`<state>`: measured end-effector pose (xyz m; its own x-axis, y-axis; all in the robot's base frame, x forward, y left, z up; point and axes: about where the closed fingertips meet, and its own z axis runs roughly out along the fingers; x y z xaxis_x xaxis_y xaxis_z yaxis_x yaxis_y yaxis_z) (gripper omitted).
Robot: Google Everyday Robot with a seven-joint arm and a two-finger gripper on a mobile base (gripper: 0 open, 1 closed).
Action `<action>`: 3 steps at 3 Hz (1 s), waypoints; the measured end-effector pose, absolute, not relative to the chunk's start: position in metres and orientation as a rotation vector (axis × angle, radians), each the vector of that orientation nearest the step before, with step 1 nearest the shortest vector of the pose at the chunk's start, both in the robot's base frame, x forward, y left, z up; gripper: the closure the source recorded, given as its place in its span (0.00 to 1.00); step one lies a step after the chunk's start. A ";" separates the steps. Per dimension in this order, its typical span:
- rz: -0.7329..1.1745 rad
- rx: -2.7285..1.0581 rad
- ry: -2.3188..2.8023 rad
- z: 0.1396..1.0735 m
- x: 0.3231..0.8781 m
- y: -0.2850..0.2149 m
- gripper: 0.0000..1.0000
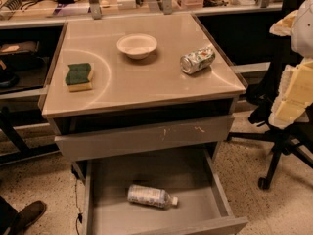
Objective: Pick blue plastic bottle from middle drawer and place on counter
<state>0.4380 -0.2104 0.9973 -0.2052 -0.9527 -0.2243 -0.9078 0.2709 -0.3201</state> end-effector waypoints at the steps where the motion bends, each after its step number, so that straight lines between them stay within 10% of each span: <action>1: -0.165 -1.688 2.175 0.997 0.438 -0.210 0.00; 3: -0.031 -1.682 2.192 0.926 0.424 -0.163 0.00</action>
Offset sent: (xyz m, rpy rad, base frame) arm -0.0056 0.0183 -0.0331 0.0202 0.0272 -0.0029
